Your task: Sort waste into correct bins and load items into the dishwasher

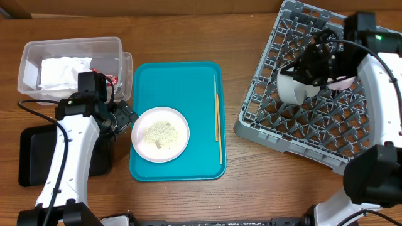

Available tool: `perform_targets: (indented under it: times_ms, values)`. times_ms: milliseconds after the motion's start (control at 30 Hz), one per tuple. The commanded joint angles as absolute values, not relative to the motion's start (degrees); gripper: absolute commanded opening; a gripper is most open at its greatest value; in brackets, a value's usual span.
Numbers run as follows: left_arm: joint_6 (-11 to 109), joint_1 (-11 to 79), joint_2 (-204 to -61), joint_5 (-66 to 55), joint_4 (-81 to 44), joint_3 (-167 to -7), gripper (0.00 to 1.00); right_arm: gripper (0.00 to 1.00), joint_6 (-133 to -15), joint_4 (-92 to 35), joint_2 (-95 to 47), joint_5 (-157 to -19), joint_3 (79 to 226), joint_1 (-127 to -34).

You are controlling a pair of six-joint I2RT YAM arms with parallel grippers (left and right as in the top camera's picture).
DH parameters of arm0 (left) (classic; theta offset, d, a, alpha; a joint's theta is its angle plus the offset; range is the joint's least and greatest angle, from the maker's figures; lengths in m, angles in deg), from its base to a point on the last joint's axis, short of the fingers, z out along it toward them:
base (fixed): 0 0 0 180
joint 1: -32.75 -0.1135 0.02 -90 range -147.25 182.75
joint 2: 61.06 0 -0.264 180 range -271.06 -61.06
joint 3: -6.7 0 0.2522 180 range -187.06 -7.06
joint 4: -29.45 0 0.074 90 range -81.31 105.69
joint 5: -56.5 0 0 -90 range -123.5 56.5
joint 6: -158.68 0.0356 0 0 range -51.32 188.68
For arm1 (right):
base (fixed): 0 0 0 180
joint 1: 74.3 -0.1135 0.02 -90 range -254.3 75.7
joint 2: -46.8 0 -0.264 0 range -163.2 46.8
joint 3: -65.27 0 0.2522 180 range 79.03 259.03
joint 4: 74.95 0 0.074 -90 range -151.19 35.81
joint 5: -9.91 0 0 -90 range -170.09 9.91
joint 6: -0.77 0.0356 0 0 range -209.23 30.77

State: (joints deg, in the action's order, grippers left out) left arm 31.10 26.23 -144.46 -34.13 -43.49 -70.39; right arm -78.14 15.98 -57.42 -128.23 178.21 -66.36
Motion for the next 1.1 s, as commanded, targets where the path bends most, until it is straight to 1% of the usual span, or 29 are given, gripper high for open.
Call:
perform_targets:
  times_ms: [0, 200, 300, 400, 633, 800, 1067]
  values:
    - [30.33, 26.01, -144.30, -34.06, -43.62, -70.41, 1.00, 0.04, -88.09, 16.28, -55.63, -145.03, 172.44, -61.83]
    - [30.31, 26.01, -144.30, -34.06, -43.62, -70.41, 1.00, 0.04, -103.34, 15.41, -55.63, -163.98, 159.48, -53.42]
    - [30.31, 26.01, -144.30, -34.06, -43.60, -70.41, 1.00, 0.04, -106.18, 14.10, -55.65, -168.49, 154.56, -50.10]
    - [30.33, 26.01, -144.30, -34.06, -43.62, -70.41, 1.00, 0.04, -106.14, 11.19, -55.65, -169.36, 151.45, -48.68]
    - [30.31, 26.01, -144.30, -34.06, -43.62, -70.41, 1.00, 0.04, -103.76, 6.88, -56.09, -169.23, 149.47, -49.33]
    - [30.31, 26.01, -144.30, -34.06, -43.62, -70.41, 1.00, 0.04, -97.88, 6.56, -56.09, -159.42, 149.47, -48.37]
    - [30.33, 26.01, -144.30, -34.06, -43.62, -70.41, 1.00, 0.04, -96.02, 6.58, -56.09, -158.04, 149.47, -47.60]
